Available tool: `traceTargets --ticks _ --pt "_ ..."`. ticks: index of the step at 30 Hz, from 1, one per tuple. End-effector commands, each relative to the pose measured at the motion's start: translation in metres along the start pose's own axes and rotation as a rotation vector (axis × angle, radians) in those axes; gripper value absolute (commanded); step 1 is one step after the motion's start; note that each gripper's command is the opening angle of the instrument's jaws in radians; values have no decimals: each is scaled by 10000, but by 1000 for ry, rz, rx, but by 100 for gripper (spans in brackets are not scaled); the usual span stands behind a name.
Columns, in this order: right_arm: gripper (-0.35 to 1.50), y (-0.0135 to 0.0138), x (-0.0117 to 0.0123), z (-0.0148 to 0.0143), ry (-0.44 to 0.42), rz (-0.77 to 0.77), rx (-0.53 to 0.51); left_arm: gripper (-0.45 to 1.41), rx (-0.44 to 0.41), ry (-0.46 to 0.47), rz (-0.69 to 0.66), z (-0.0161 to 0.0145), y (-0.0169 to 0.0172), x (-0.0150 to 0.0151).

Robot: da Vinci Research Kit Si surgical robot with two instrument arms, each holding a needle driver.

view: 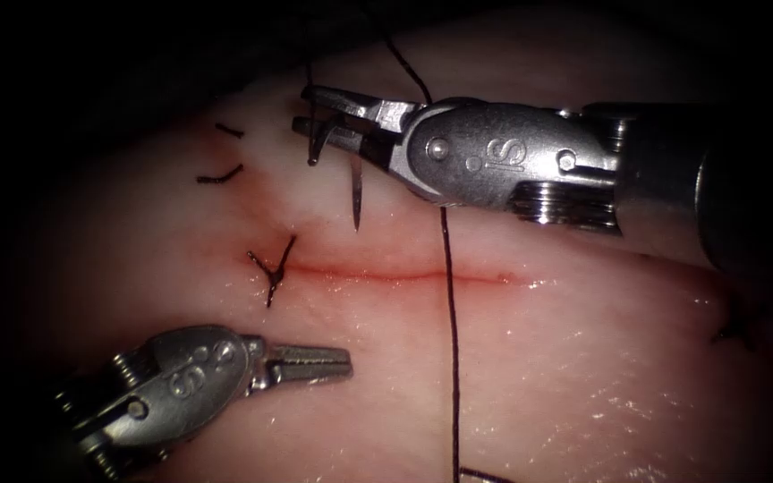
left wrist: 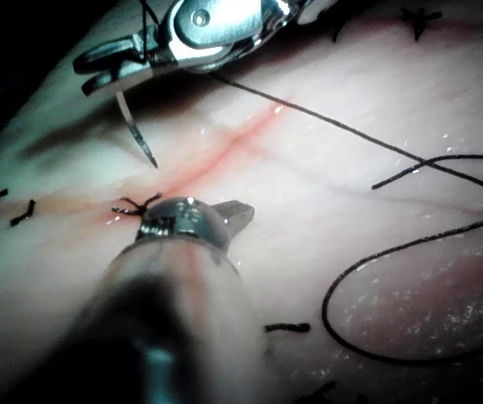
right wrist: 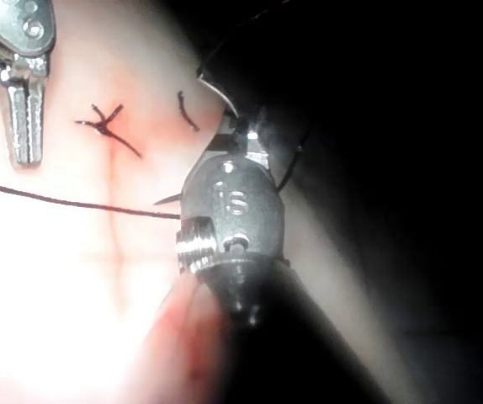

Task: Wound Closure
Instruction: With the right needle driver throw the needle through the top side of the wound.

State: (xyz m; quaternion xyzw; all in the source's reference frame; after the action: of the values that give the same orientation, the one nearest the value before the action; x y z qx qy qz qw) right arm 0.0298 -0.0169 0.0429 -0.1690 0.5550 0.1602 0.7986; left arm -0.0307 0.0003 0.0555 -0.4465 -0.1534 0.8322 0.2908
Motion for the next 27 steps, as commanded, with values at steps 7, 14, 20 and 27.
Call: traceTargets --ticks 7,14,20,27 --pt "-35 -26 -11 6 34 -82 -14 -45 -13 3 2 -6 -7 8" --pt "-35 -58 -27 -26 110 -149 -73 -45 -5 -7 2 -23 -8 4" --pt "-35 -74 -38 -49 139 -183 -96 -45 5 -11 -3 -27 -11 2" --pt "-35 -107 -59 -45 119 -229 -56 -45 15 -13 -7 -24 -10 3"
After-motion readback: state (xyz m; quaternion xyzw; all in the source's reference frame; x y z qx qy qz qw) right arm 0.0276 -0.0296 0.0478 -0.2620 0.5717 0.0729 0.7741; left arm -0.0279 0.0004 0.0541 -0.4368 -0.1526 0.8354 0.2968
